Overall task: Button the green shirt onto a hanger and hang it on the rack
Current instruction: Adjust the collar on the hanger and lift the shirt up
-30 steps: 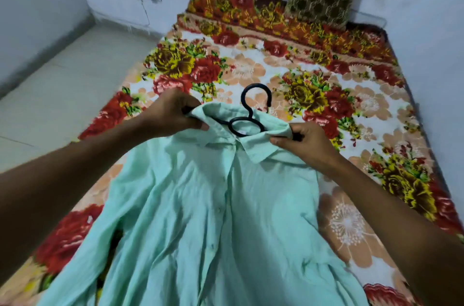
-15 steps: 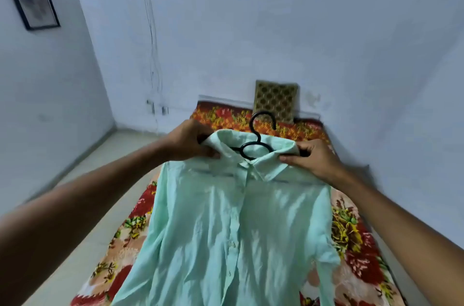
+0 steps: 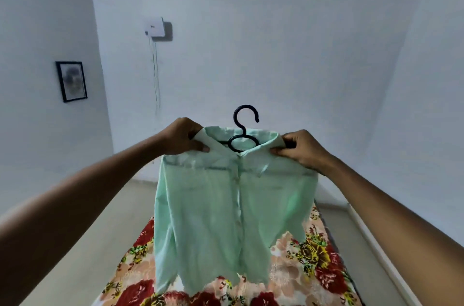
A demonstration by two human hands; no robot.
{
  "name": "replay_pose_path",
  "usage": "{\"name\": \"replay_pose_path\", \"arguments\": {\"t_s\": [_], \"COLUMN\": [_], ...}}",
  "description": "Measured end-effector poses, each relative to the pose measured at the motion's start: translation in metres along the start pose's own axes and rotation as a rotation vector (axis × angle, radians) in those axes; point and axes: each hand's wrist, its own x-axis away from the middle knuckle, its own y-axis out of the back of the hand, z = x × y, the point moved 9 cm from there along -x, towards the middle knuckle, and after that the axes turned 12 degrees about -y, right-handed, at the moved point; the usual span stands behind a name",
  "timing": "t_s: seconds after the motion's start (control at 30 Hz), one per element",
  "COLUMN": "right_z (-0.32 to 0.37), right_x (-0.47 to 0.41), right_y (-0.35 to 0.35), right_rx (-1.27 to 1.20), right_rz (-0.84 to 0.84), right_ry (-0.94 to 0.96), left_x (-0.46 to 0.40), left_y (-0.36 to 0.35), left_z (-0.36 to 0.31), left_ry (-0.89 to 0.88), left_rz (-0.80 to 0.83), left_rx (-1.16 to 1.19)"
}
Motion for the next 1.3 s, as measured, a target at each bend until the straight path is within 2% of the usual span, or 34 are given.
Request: {"name": "replay_pose_path", "arguments": {"t_s": [0.17, 0.27, 0.43, 0.6, 0.7, 0.77, 1.0, 1.17, 1.3], "right_z": [0.050, 0.074, 0.116, 0.143, 0.139, 0.133, 0.139, 0.121, 0.119], "right_x": [0.042, 0.050, 0.056, 0.063, 0.070, 0.077, 0.094, 0.108, 0.110], "right_y": [0.029, 0.034, 0.017, 0.029, 0.041, 0.054, 0.098, 0.120, 0.131], "right_rx": [-0.011, -0.025, 0.039, 0.073, 0.235, 0.325, 0.368, 0.336, 0.408], "right_rz": [-0.077, -0.104, -0.106, -0.096, -0.034, -0.056, -0.275, -0.210, -0.292], "right_ry": [0.028, 0.040, 0.059, 0.085, 0.084, 0.065, 0.015, -0.036, -0.065], "left_x": [0.015, 0.001, -0.013, -0.020, -0.020, -0.021, -0.037, -0.039, -0.039], "left_y": [0.038, 0.071, 0.105, 0.143, 0.160, 0.164, 0.163, 0.164, 0.159], "left_z": [-0.059, -0.104, -0.142, -0.159, -0.157, -0.155, -0.191, -0.204, -0.216], "left_ry": [-0.061, -0.154, -0.168, -0.140, -0.132, -0.126, -0.187, -0.193, -0.207], "left_rz": [0.050, -0.043, -0.125, -0.273, -0.364, -0.378, -0.357, -0.374, -0.353], "left_rx": [0.041, 0.163, 0.305, 0.286, 0.285, 0.300, 0.293, 0.306, 0.284]}}
